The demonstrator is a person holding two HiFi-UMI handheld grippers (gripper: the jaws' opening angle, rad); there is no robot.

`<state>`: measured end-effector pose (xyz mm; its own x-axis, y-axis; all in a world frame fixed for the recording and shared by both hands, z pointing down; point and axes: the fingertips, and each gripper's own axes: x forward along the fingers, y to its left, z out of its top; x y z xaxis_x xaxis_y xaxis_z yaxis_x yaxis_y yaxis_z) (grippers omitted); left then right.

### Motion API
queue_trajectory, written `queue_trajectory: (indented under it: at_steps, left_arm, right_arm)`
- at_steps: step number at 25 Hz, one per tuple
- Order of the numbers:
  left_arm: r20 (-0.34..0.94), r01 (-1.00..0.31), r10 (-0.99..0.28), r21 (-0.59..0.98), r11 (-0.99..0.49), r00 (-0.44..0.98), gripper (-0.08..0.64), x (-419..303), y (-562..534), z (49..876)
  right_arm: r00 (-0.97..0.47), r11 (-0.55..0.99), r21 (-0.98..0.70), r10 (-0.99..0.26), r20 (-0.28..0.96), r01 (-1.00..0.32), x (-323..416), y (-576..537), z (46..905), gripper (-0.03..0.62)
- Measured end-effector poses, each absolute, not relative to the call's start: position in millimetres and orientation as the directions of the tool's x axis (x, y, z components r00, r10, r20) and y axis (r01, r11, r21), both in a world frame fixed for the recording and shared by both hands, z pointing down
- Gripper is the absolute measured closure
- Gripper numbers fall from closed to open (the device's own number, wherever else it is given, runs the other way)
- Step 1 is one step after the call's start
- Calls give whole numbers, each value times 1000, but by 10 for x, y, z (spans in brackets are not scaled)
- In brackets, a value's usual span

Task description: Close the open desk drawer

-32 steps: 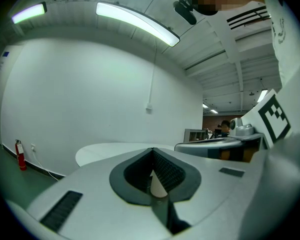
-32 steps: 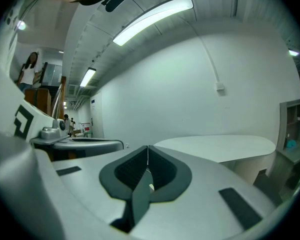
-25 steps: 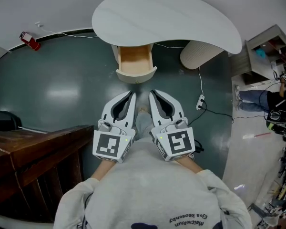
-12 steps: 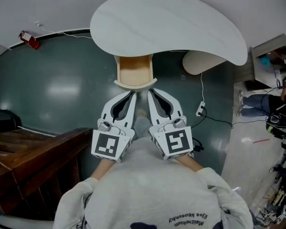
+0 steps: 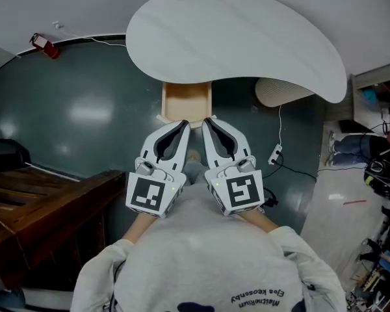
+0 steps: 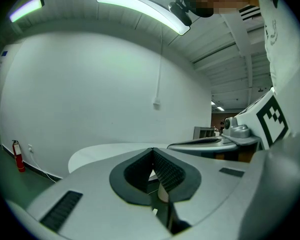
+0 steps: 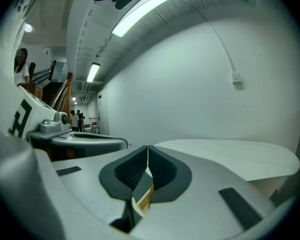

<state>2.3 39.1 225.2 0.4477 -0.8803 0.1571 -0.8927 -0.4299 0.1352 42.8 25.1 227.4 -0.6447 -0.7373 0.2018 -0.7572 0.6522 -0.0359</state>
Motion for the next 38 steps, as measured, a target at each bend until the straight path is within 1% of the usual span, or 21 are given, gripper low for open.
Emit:
queue_trajectory:
  at_steps: [6, 11, 16, 19, 28, 35, 38]
  left_arm:
    - [181, -891, -873, 131, -436, 454, 551, -67, 387, 2333]
    - [185, -876, -856, 138, -463, 482, 551, -109, 262, 2294]
    - [193, -858, -837, 145, -493, 513, 551, -148, 153, 2390]
    - [200, -848, -825, 154, -507, 529, 551, -172, 114, 2450]
    - [234, -823, -789, 165, -543, 568, 551, -239, -30, 2782]
    - [251, -799, -759, 187, -571, 601, 551, -244, -108, 3103]
    - [269, -784, -737, 169, -598, 620, 551, -232, -90, 3288]
  right_arm:
    - [-639, 646, -45, -738, 216, -762, 367, 255, 2356, 574]
    - [-606, 617, -23, -765, 219, -787, 289, 168, 2284, 574]
    - [-575, 587, -18, -786, 226, -810, 269, 68, 2396, 574]
    - [-548, 566, 5, -802, 238, -825, 291, 23, 2497, 574]
    - [-512, 531, -25, -803, 305, -847, 217, -63, 2916, 574]
    - [-503, 532, -9, -794, 343, -847, 168, -65, 3326, 574]
    - [-493, 526, -9, -790, 364, -850, 153, -39, 3515, 574]
